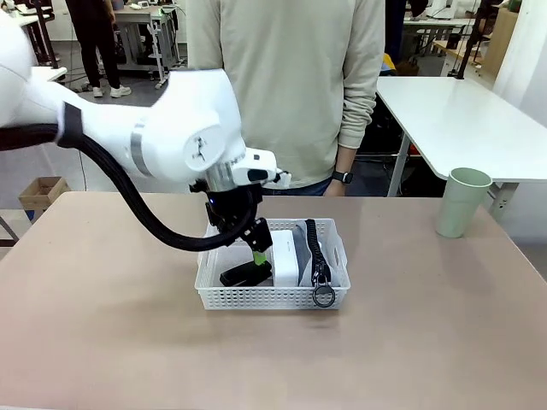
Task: Efficiently arrange items inside the basket to fit them all.
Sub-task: Pick up the Stapler and place it inside the Organizing basket.
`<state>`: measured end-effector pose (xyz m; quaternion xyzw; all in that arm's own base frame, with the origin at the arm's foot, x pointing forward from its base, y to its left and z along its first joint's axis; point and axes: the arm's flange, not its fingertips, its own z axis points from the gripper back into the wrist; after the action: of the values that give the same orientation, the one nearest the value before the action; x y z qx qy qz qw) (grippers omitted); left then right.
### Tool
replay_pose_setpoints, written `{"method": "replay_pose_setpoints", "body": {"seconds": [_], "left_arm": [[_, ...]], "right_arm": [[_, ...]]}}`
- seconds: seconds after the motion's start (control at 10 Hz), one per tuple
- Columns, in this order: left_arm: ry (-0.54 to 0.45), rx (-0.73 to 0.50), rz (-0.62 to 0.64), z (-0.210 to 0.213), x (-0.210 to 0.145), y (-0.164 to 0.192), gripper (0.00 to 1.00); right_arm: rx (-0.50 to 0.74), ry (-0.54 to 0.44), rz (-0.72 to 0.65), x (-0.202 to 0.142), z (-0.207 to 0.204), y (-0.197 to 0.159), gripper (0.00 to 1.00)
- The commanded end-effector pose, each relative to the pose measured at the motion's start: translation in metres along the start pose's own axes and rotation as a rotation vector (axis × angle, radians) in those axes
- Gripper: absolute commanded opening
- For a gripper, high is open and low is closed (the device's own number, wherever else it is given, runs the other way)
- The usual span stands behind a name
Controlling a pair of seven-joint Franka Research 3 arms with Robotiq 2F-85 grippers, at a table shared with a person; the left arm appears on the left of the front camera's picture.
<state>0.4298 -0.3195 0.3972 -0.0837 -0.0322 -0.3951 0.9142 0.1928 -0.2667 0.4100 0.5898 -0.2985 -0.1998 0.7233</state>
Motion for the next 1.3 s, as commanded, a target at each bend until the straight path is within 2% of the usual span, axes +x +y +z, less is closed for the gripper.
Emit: {"method": "replay_pose_setpoints", "body": {"seconds": [0.0,0.1,0.2,0.4,0.5,0.6,0.7,0.8,0.9,1.0,1.1,1.2], "left_arm": [[0.016,-0.12,-0.056,0.055,-0.049,0.016,1.0],[-0.018,-0.206,-0.075,0.087,-0.08,0.033,1.0],[-0.081,-0.27,-0.026,0.116,-0.119,0.057,1.0],[-0.231,-0.392,0.186,0.141,-0.186,0.113,1.0],[-0.313,-0.448,0.323,0.143,-0.223,0.142,1.0],[-0.426,-0.482,0.542,0.14,-0.263,0.175,1.0],[-0.562,-0.586,0.711,0.134,-0.317,0.208,1.0],[-0.717,-0.603,1.019,0.124,-0.365,0.235,1.0],[-0.832,-0.655,1.195,0.111,-0.4,0.248,1.0],[-0.944,-0.722,1.27,0.098,-0.422,0.254,1.0],[-0.933,-0.827,1.223,0.086,-0.424,0.26,1.0],[-0.555,-0.607,0.965,0.106,-0.435,0.256,1.0]], "right_arm": [[0.018,-0.015,0.028,0.0,-0.003,0.001,1.0],[0.018,-0.015,0.028,0.0,-0.003,0.001,1.0],[0.018,-0.015,0.028,0.0,-0.003,0.001,1.0],[0.018,-0.015,0.028,0.0,-0.003,0.001,1.0],[0.018,-0.015,0.028,0.0,-0.003,0.001,1.0],[0.018,-0.015,0.028,0.0,-0.003,0.001,1.0],[0.018,-0.015,0.028,0.0,-0.003,0.001,1.0],[0.018,-0.015,0.028,0.0,-0.003,0.001,1.0],[0.018,-0.015,0.028,0.0,-0.003,0.001,1.0],[0.018,-0.015,0.028,0.0,-0.003,0.001,1.0],[0.018,-0.015,0.028,0.0,-0.003,0.001,1.0],[0.018,-0.015,0.028,0.0,-0.003,0.001,1.0]]}}
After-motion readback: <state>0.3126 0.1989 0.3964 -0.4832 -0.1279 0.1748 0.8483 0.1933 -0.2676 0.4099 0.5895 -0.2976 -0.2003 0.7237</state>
